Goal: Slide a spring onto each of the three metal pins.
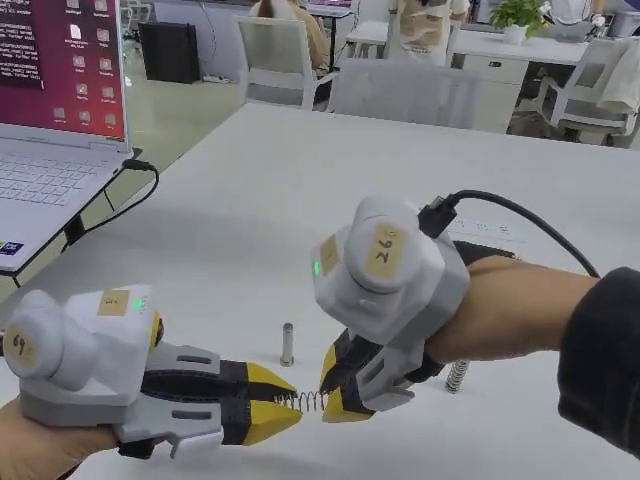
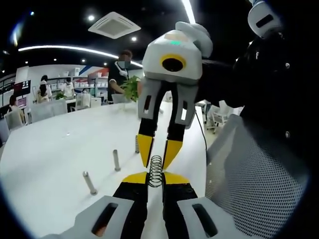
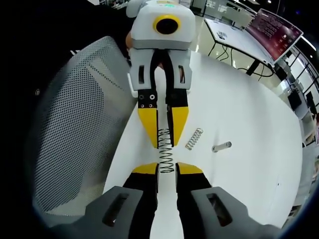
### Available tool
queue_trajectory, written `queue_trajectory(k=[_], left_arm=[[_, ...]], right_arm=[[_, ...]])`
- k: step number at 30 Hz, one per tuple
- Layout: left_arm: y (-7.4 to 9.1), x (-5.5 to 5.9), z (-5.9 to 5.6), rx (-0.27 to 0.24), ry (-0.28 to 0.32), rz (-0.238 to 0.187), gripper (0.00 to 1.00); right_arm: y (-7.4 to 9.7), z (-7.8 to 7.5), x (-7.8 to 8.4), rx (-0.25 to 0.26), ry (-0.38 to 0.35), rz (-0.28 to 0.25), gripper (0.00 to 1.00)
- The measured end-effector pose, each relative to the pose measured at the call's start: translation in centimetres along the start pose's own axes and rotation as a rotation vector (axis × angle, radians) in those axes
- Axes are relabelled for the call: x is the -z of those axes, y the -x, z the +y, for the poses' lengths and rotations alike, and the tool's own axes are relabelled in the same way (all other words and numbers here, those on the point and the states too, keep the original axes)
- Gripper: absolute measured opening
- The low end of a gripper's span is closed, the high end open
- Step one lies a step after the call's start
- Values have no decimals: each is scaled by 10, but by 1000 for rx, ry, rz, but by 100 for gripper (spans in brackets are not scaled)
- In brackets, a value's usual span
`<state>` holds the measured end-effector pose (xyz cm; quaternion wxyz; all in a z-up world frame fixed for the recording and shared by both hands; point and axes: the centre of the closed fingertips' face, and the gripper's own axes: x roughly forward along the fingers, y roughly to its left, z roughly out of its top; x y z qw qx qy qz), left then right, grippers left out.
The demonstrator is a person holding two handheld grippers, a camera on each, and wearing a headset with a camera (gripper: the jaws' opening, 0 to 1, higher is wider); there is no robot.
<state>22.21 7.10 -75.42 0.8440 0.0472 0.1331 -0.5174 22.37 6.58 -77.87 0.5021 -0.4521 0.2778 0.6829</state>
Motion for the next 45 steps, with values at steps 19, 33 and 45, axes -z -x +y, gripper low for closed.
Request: queue_trajectory(k=[19,33,45], left_arm=[[0,-4,-2,10,-13,-17,2],[-3,2,-5,25,-29,21,2],[-4,3,-6,33,-33,26,2]], right_arm=[[6,1,-3,3,-15,-22,9],[16,4,-26,-1,-12,-84,9],[17,7,-35,-9,-3,-86,9]])
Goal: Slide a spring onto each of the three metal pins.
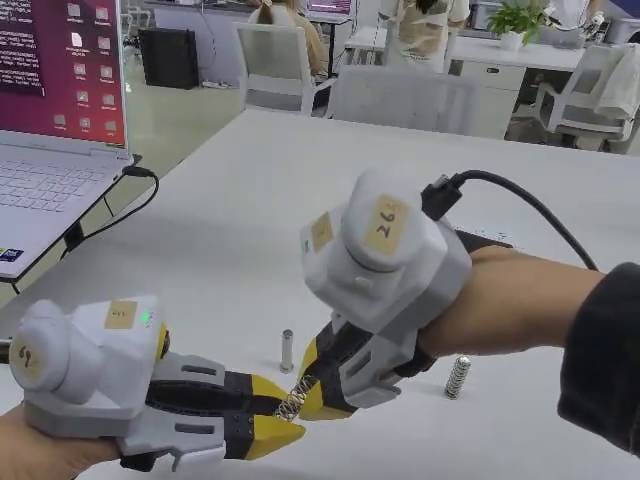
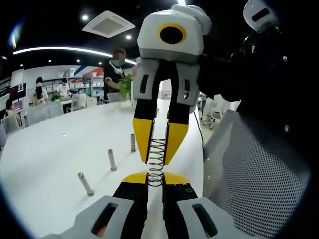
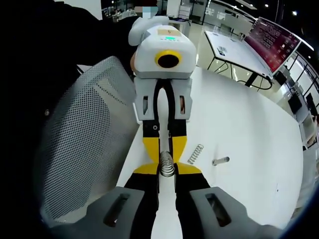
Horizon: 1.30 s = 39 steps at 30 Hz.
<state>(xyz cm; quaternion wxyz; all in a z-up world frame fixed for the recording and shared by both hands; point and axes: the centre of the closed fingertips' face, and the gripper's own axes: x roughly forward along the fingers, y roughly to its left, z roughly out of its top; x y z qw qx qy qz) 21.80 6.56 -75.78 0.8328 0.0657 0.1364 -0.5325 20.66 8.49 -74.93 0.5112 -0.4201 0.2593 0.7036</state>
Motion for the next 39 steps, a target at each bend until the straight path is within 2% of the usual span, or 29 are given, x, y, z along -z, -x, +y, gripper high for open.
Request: queue_trajectory(k=[3,23,28,39], left_arm=[[-1,0,0,2,-3,-1,2],[-2,2,1,1,6,-6,3],[-1,0,4,-9,19,-19,4],[4,4,10,-43,35,-18,15]], right_arm=[[1,2,-5,-9,-8,-15,9],[-2,2,-8,-14,14,13,8],[-1,0,-9,-13,14,14,8],[4,-10,1,10,-1,35,8]])
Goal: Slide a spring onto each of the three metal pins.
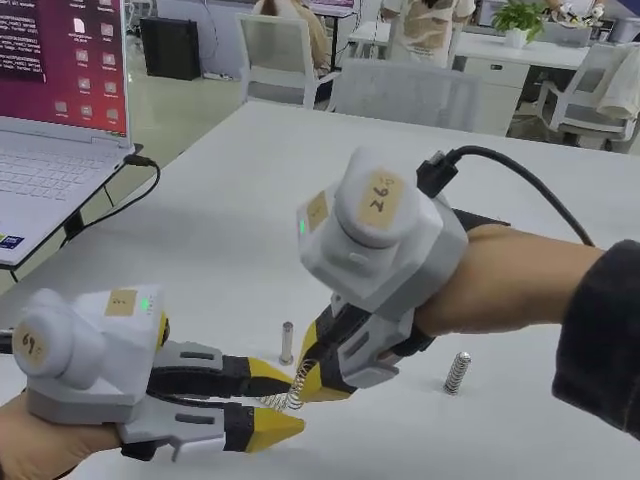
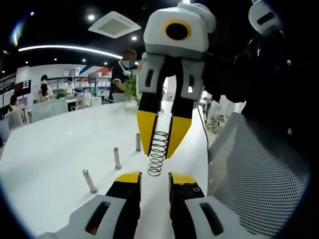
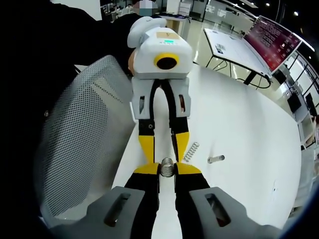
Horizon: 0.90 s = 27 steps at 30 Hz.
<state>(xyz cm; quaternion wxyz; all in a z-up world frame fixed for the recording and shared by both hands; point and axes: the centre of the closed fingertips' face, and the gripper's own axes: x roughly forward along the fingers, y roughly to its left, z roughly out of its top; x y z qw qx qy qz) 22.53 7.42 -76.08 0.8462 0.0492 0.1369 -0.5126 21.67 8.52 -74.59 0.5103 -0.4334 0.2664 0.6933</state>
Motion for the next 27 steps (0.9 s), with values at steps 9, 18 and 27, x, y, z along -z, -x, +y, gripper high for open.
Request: queue_trajectory(k=[9,18,27], left_arm=[[4,6,6,-36,22,3,29],[9,15,15,-91,43,3,45],[14,20,23,-143,67,4,58]], right_arm=[[11,-10,17,35,-27,24,8],[17,-16,27,54,-44,37,8],[28,-28,40,88,-67,53,8]])
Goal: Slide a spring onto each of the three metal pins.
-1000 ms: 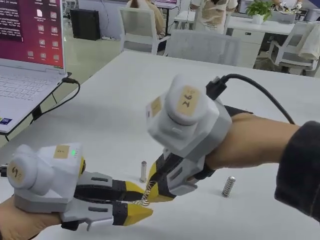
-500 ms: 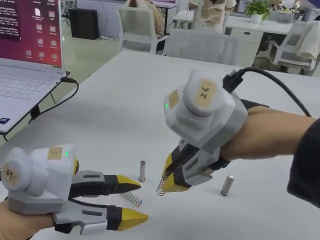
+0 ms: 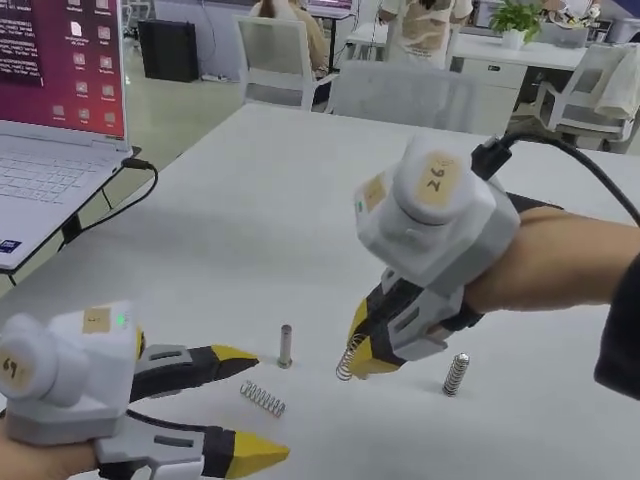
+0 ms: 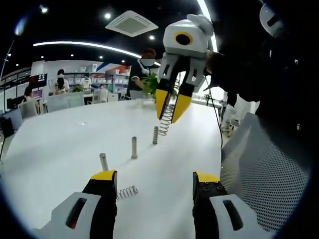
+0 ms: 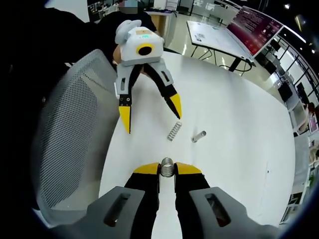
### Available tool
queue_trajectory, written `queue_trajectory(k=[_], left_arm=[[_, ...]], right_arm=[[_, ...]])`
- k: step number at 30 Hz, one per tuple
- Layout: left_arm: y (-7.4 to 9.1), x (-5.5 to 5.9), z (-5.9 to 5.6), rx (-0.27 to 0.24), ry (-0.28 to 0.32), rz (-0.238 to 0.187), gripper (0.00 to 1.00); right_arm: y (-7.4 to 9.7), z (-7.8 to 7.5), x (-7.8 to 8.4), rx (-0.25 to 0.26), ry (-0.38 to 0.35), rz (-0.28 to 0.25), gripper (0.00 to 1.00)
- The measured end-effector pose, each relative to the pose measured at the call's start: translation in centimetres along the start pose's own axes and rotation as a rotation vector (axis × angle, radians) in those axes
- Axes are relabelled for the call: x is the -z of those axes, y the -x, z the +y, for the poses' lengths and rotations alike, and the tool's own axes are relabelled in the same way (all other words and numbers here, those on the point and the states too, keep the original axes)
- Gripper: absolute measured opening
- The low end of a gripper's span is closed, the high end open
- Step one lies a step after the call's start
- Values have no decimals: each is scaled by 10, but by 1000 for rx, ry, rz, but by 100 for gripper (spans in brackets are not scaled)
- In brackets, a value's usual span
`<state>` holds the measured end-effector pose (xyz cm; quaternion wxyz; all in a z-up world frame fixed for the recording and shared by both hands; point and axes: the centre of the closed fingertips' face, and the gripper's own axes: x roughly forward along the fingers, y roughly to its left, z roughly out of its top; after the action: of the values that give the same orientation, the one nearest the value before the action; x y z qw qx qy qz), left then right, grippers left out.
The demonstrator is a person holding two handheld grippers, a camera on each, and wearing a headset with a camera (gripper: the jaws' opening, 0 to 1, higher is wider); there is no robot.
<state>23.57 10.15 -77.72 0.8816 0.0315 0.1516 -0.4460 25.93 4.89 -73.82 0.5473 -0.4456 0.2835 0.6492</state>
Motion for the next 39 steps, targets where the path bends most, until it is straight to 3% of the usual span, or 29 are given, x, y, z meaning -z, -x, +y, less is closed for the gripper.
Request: queue_trajectory(k=[2,18,27,32,39], left_arm=[[1,2,3,-20,4,5,63],[4,3,9,-69,20,-2,72],[6,5,11,-83,40,-6,75],[7,7,12,-92,45,-6,76],[7,10,12,-94,48,5,76]], right_arm=[[3,-4,3,9,-10,1,8],[14,-41,28,76,-68,44,8],[-3,-57,29,79,-63,70,8],[-14,-63,38,66,-74,107,8],[-22,-66,43,49,-90,117,8]])
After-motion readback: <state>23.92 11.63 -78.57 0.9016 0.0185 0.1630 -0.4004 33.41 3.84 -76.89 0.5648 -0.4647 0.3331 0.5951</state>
